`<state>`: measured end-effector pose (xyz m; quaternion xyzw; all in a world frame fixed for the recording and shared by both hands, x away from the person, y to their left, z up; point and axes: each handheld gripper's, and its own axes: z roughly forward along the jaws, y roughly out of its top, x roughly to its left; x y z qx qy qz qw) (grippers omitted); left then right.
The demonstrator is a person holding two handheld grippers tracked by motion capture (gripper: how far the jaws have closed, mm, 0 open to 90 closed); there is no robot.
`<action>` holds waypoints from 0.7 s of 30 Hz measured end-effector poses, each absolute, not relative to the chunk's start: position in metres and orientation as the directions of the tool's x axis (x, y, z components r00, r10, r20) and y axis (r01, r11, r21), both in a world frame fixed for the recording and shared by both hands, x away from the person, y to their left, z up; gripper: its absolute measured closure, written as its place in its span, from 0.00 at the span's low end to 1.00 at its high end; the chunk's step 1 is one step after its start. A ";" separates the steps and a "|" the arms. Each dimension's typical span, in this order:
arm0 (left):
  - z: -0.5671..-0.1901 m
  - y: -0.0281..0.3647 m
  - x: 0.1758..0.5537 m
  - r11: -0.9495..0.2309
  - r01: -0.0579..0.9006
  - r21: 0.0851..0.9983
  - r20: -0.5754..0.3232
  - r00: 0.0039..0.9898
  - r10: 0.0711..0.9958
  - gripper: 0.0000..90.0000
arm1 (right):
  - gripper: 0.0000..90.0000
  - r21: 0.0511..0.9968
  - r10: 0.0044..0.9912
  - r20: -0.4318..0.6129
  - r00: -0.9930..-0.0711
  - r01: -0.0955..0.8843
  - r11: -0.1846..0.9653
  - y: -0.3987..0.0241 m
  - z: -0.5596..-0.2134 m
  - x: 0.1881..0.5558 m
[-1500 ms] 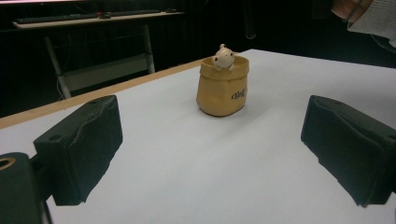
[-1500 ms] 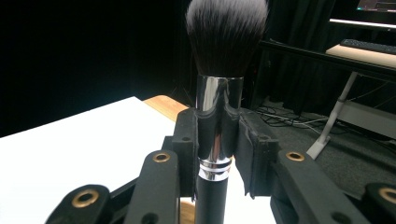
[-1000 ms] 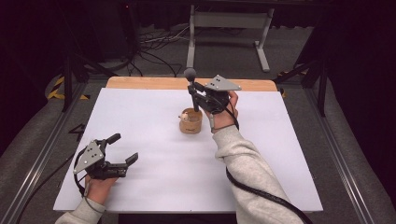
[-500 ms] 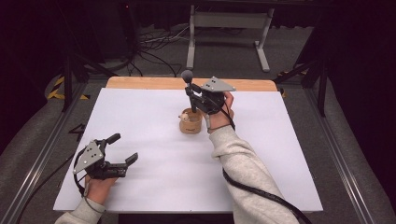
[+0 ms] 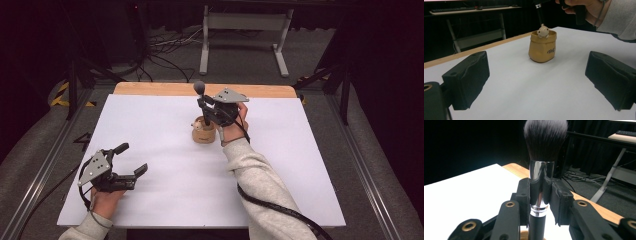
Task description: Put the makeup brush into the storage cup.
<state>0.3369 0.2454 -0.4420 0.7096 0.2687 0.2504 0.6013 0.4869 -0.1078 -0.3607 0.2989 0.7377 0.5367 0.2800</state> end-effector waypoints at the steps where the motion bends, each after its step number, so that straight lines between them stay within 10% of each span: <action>1: -0.442 0.245 0.337 -0.133 0.080 0.988 0.033 0.730 0.682 0.07 | 0.79 0.958 0.741 -0.092 -0.665 0.144 0.248 -0.108 -0.362 0.487; 21: -0.442 0.245 0.337 -0.131 0.080 0.988 0.031 0.731 0.681 0.07 | 0.79 0.949 0.743 -0.077 -0.665 0.180 0.259 -0.113 -0.380 0.485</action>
